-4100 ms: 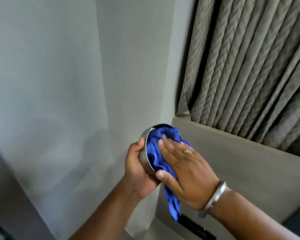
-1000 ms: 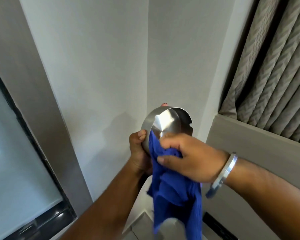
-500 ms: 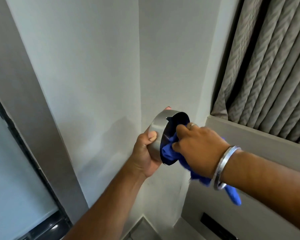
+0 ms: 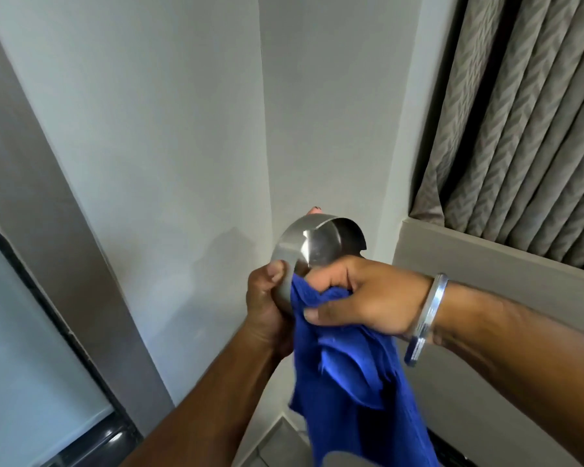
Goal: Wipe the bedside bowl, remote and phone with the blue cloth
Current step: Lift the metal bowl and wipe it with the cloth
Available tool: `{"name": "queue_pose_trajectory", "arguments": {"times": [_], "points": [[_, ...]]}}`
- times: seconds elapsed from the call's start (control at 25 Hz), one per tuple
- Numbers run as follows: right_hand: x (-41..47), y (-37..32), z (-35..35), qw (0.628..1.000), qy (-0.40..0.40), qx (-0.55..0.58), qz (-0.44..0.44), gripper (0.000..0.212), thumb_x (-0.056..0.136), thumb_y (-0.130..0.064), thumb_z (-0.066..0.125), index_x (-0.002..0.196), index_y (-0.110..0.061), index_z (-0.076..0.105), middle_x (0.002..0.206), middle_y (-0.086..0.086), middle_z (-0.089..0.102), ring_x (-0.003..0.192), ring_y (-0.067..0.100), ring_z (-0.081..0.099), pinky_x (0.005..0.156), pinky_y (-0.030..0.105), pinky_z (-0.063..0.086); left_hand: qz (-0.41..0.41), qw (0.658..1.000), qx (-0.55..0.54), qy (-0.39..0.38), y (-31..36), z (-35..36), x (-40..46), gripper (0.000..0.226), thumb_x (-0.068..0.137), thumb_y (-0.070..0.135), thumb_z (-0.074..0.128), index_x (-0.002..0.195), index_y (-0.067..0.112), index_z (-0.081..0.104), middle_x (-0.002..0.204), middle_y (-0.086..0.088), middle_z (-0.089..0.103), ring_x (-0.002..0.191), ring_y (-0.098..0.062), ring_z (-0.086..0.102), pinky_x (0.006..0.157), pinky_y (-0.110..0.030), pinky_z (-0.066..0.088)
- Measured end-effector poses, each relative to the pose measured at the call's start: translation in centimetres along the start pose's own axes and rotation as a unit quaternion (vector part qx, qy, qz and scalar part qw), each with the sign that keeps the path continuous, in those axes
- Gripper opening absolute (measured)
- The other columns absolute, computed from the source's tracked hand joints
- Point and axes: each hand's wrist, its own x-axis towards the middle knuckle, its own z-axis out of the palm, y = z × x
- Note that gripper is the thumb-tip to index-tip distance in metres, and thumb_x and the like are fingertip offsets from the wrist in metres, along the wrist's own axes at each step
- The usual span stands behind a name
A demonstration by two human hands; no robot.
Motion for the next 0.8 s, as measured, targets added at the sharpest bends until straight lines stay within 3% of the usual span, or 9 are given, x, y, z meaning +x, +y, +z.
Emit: {"name": "queue_pose_trajectory", "arguments": {"times": [0.08,0.12,0.2,0.28,0.36,0.4,0.48,0.64,0.8], "points": [[1.4,0.0,0.4,0.957,0.017,0.289,-0.037,0.015,0.086,-0.006,0.059,0.099,-0.003,0.066,0.096,0.014,0.068,0.089,0.024,0.065,0.085,0.036,0.052,0.006,0.993,0.049,0.104,-0.5,-2.5,0.7,0.021,0.093,0.007,0.045,0.094,-0.007,0.06,0.047,0.008,0.067,0.047,0.007,0.063,0.047,-0.009,0.049],[2.0,0.2,0.4,0.928,0.048,0.364,-0.065,0.018,0.086,-0.004,0.058,0.103,-0.002,0.064,0.102,0.018,0.067,0.095,0.029,0.064,0.091,0.04,0.05,0.011,0.988,0.074,0.134,-0.2,-3.4,0.4,0.027,0.096,0.003,0.039,0.082,0.001,0.061,0.044,0.012,0.065,0.043,0.006,0.061,0.043,-0.011,0.049],[2.2,0.7,-0.3,0.907,0.157,0.376,-0.111,0.024,0.084,-0.006,0.059,0.108,-0.005,0.064,0.1,0.015,0.07,0.094,0.028,0.066,0.092,0.039,0.052,-0.007,0.982,0.031,0.186,0.4,-4.8,1.1,0.046,0.098,0.012,0.03,0.073,0.016,0.069,0.054,0.008,0.071,0.053,-0.001,0.068,0.053,-0.019,0.054],[1.0,1.2,-2.3,0.902,0.259,0.313,-0.144,0.029,0.082,-0.009,0.058,0.11,-0.009,0.065,0.097,0.009,0.073,0.091,0.022,0.068,0.087,0.033,0.054,-0.049,0.97,-0.121,0.206,1.0,-6.2,1.3,0.051,0.093,0.033,0.032,0.088,0.013,0.078,0.085,-0.004,0.077,0.085,-0.014,0.073,0.077,-0.028,0.058],[-0.9,2.4,-4.1,0.904,0.304,0.258,-0.151,0.03,0.084,-0.01,0.057,0.113,-0.012,0.065,0.102,0.007,0.074,0.093,0.02,0.068,0.083,0.03,0.056,-0.074,0.966,-0.195,0.153,0.8,-7.8,1.5,0.069,0.079,0.05,0.045,0.135,0.011,0.055,0.138,-0.019,0.05,0.135,-0.035,0.042,0.113,-0.051,0.032],[-1.9,3.2,-4.5,0.909,0.31,0.241,-0.142,0.03,0.087,-0.01,0.055,0.115,-0.013,0.065,0.106,0.008,0.073,0.096,0.021,0.068,0.081,0.03,0.056,-0.081,0.972,-0.197,0.096,0.7,-8.0,1.4,0.083,0.074,0.055,0.047,0.145,0.013,0.039,0.152,-0.022,0.029,0.144,-0.041,0.02,0.118,-0.056,0.017],[-3.2,4.7,-4.6,0.91,0.319,0.238,-0.114,0.031,0.09,-0.013,0.052,0.118,-0.015,0.063,0.113,0.01,0.07,0.1,0.022,0.068,0.08,0.029,0.056,-0.102,0.965,-0.242,0.02,0.1,-8.3,1.6,0.097,0.066,0.062,0.049,0.15,0.018,0.027,0.162,-0.022,0.0,0.146,-0.045,-0.002,0.115,-0.057,0.008],[-3.7,7.5,-3.5,0.89,0.354,0.279,-0.062,0.034,0.087,-0.014,0.051,0.118,-0.011,0.062,0.106,0.01,0.072,0.095,0.024,0.069,0.08,0.035,0.058,-0.135,0.954,-0.269,0.02,-1.0,-7.8,2.1,0.09,0.058,0.064,0.044,0.141,0.028,0.038,0.162,-0.02,-0.013,0.137,-0.042,0.003,0.115,-0.057,-0.011],[-3.9,9.4,-2.1,0.863,0.39,0.321,-0.022,0.028,0.082,-0.014,0.053,0.107,-0.009,0.066,0.092,0.012,0.074,0.08,0.024,0.071,0.065,0.032,0.059,-0.155,0.933,-0.318,-0.058,-2.0,-6.9,2.7,0.088,0.064,0.066,0.048,0.142,0.027,0.038,0.163,-0.021,0.0,0.145,-0.048,0.004,0.115,-0.06,0.003]]}}
